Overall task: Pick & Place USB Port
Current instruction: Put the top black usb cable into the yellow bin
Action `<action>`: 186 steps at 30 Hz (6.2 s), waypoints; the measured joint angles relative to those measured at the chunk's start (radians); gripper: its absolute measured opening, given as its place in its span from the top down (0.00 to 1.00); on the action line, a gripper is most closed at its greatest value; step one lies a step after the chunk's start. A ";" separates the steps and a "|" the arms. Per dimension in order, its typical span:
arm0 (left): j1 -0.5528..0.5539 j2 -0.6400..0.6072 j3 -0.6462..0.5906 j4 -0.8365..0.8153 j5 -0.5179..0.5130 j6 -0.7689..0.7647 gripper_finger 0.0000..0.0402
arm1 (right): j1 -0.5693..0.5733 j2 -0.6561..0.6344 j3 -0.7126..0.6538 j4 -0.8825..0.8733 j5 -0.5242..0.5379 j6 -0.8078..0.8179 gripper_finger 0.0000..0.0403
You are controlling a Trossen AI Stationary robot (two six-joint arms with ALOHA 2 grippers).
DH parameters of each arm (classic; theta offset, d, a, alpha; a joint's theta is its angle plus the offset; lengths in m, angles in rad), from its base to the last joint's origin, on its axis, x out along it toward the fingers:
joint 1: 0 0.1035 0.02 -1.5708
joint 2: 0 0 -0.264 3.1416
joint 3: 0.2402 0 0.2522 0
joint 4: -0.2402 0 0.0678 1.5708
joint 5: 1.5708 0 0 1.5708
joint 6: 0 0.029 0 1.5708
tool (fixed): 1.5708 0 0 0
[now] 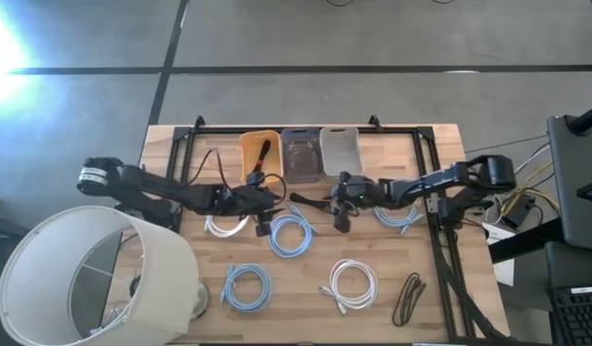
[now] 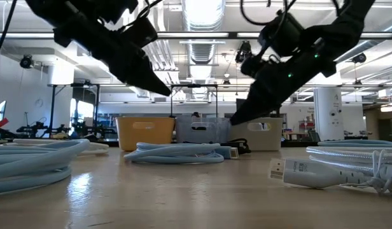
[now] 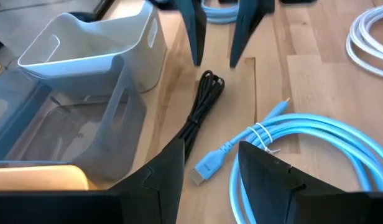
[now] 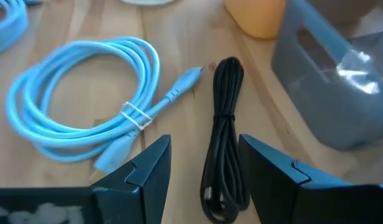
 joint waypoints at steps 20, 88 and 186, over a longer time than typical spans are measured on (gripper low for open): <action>0.000 -0.001 -0.029 0.043 0.000 0.021 0.61 | -0.004 0.159 0.145 -0.179 0.126 0.007 0.54; 0.004 0.009 -0.029 0.005 0.031 0.051 0.61 | 0.090 0.154 0.366 -0.293 0.042 0.022 0.86; 0.396 0.009 0.060 -0.170 -0.245 -0.505 0.85 | 0.106 -0.001 0.409 -0.801 0.156 0.128 0.64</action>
